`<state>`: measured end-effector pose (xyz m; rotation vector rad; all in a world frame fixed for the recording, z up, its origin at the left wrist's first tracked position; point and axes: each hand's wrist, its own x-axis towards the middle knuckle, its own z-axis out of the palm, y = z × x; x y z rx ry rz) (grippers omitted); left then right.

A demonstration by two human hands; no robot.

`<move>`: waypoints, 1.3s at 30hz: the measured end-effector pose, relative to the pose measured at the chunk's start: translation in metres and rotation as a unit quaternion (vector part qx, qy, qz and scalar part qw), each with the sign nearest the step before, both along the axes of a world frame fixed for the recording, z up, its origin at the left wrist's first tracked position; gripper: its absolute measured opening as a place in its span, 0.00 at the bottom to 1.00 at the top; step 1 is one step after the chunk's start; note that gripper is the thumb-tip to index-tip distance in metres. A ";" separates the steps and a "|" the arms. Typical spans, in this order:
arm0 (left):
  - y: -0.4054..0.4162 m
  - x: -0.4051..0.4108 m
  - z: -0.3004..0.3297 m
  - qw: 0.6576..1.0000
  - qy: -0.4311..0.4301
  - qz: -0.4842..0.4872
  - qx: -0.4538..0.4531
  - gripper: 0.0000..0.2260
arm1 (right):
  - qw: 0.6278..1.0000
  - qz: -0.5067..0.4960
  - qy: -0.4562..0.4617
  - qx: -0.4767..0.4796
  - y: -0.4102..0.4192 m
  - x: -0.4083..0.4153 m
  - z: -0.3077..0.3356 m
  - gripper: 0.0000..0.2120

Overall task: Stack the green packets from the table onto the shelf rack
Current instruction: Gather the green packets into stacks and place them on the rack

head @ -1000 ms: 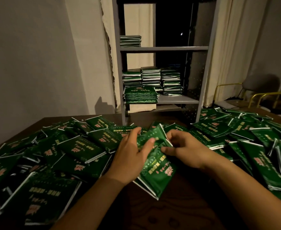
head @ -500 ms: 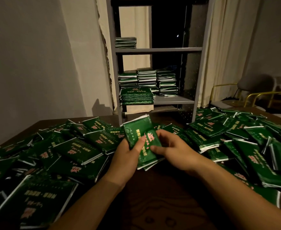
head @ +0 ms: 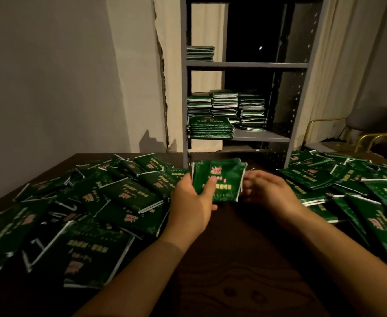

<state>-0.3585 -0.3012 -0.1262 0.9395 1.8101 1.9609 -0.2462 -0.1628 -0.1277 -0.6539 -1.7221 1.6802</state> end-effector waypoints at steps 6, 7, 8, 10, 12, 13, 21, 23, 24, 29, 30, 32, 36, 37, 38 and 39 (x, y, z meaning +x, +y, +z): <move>-0.022 -0.025 0.032 0.992 0.054 0.084 0.073 0.08 | 0.941 0.135 -0.153 0.271 -0.049 -0.038 0.016 0.21; -0.025 -0.029 0.035 0.991 0.047 0.097 0.080 0.08 | 0.937 0.131 -0.161 0.281 -0.056 -0.041 0.019 0.21; -0.042 -0.042 0.040 0.988 0.047 0.120 0.089 0.08 | 0.923 0.129 -0.174 0.318 -0.074 -0.056 0.026 0.22; -0.054 -0.052 0.044 0.983 0.034 0.138 0.114 0.07 | 0.883 0.107 -0.228 0.396 -0.086 -0.068 0.024 0.33; -0.068 -0.065 0.047 0.978 0.029 0.161 0.128 0.06 | 0.871 0.142 -0.265 0.390 -0.104 -0.086 0.023 0.47; -0.073 -0.070 0.048 0.976 0.028 0.173 0.128 0.06 | 0.861 0.153 -0.289 0.390 -0.112 -0.095 0.021 0.53; -0.101 -0.084 0.042 0.968 0.013 0.216 0.126 0.06 | 0.819 -0.007 -0.301 0.489 -0.139 -0.111 0.005 0.28; -0.102 -0.084 0.039 0.969 0.008 0.215 0.118 0.06 | 0.815 -0.003 -0.267 0.515 -0.140 -0.101 0.007 0.20; -0.101 -0.082 0.038 0.970 0.008 0.213 0.113 0.06 | 0.809 0.001 -0.252 0.531 -0.139 -0.096 0.009 0.16; -0.090 -0.074 0.031 0.975 0.029 0.206 0.081 0.06 | 0.787 -0.002 -0.195 0.585 -0.121 -0.064 0.015 0.12; -0.087 -0.071 0.030 0.977 0.030 0.198 0.077 0.07 | 0.789 -0.011 -0.178 0.588 -0.113 -0.056 0.016 0.12; -0.076 -0.063 0.028 0.982 0.026 0.176 0.066 0.06 | 0.808 -0.021 -0.150 0.570 -0.098 -0.039 0.021 0.13; -0.048 -0.041 0.031 0.994 0.009 0.102 0.029 0.08 | 0.875 -0.023 -0.101 0.474 -0.059 -0.013 0.026 0.16; -0.037 -0.035 0.031 0.997 -0.002 0.078 0.023 0.07 | 0.899 -0.029 -0.086 0.428 -0.048 -0.006 0.024 0.16; -0.027 -0.030 0.032 0.998 -0.022 0.058 0.012 0.06 | 0.924 -0.036 -0.063 0.375 -0.040 -0.001 0.022 0.16; -0.017 -0.025 0.032 0.998 -0.049 0.037 0.007 0.05 | 0.943 -0.050 -0.038 0.328 -0.031 0.002 0.018 0.16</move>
